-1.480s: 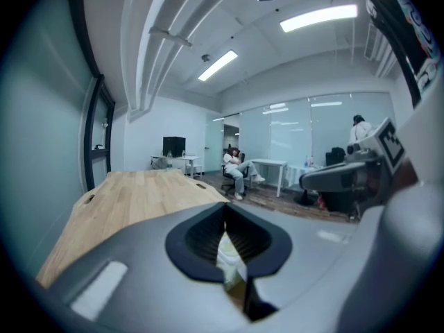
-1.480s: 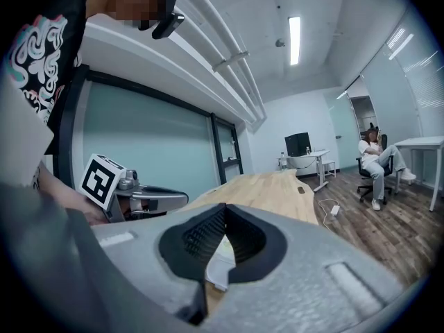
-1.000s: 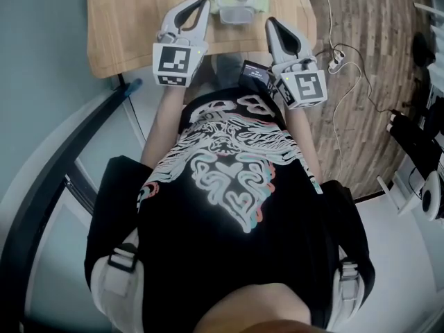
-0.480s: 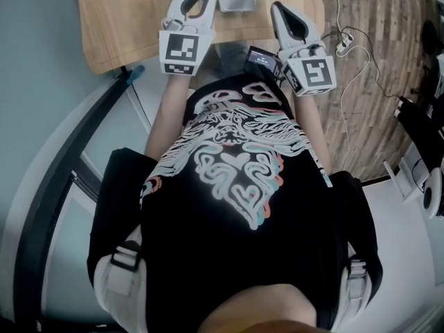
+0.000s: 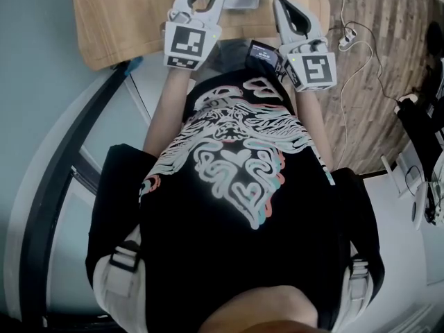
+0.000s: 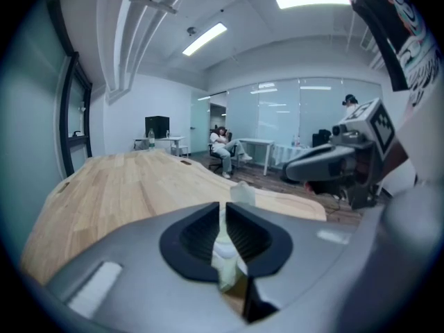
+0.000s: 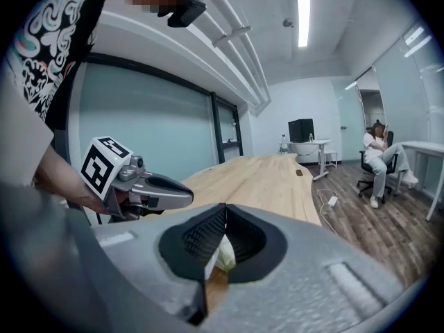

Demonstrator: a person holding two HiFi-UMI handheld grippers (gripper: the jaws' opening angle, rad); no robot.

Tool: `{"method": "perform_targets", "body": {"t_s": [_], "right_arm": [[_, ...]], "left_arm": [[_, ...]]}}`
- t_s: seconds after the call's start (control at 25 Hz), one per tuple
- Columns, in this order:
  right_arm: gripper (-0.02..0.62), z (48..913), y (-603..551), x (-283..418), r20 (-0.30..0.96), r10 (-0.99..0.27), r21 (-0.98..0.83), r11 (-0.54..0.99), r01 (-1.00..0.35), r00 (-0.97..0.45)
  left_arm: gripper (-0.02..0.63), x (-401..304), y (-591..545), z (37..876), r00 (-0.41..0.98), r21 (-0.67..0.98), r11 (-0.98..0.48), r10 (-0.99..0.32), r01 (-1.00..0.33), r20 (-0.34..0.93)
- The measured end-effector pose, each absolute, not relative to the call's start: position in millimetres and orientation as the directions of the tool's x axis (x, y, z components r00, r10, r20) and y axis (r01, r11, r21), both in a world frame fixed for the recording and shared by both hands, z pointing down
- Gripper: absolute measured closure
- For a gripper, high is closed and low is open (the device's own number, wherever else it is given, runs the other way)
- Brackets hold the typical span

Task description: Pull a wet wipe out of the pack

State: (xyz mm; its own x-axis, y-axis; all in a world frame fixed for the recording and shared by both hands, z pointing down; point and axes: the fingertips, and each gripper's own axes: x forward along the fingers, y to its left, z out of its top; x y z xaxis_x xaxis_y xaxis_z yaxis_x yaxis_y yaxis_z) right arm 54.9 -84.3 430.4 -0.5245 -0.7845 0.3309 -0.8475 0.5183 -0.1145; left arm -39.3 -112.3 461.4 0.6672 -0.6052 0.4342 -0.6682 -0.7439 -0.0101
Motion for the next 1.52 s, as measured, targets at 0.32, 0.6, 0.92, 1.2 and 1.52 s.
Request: {"method": "perform_targets", "body": {"t_s": [0.32,0.6,0.92,1.2,1.52], "right_arm": [[0.595,441.2,-95.3,61.2,0.342,-0.776,-0.102,0.53,-0.842,-0.53],[0.595,452.6,-105.8,63.3,0.351,-0.758,-0.131,0.541,-0.831,-0.549],[0.595,458.8,-112.2,61.5,0.358,-0.742,-0.147,0.555,-0.819,-0.567],[0.595,460.3,-114.5,59.0,0.36,-0.74,-0.153,0.554,-0.818,-0.568],[0.595,462.2,-122.9,60.1,0.364,-0.74,-0.161,0.549,-0.82,-0.566]], "left_arm": [[0.584,-16.6,-115.0,479.6,0.697,0.004,-0.79,-0.54,-0.614,0.472],[0.534,4.5,-117.2,495.6,0.725,0.036,-0.83,-0.465,-0.557,0.508],[0.486,14.1,-118.3,500.0,0.732,0.051,-0.846,-0.427,-0.531,0.531],[0.468,17.4,-119.7,500.8,0.745,0.06,-0.864,-0.395,-0.501,0.537],[0.469,18.7,-119.1,505.0,0.75,0.073,-0.877,-0.36,-0.475,0.555]]}}
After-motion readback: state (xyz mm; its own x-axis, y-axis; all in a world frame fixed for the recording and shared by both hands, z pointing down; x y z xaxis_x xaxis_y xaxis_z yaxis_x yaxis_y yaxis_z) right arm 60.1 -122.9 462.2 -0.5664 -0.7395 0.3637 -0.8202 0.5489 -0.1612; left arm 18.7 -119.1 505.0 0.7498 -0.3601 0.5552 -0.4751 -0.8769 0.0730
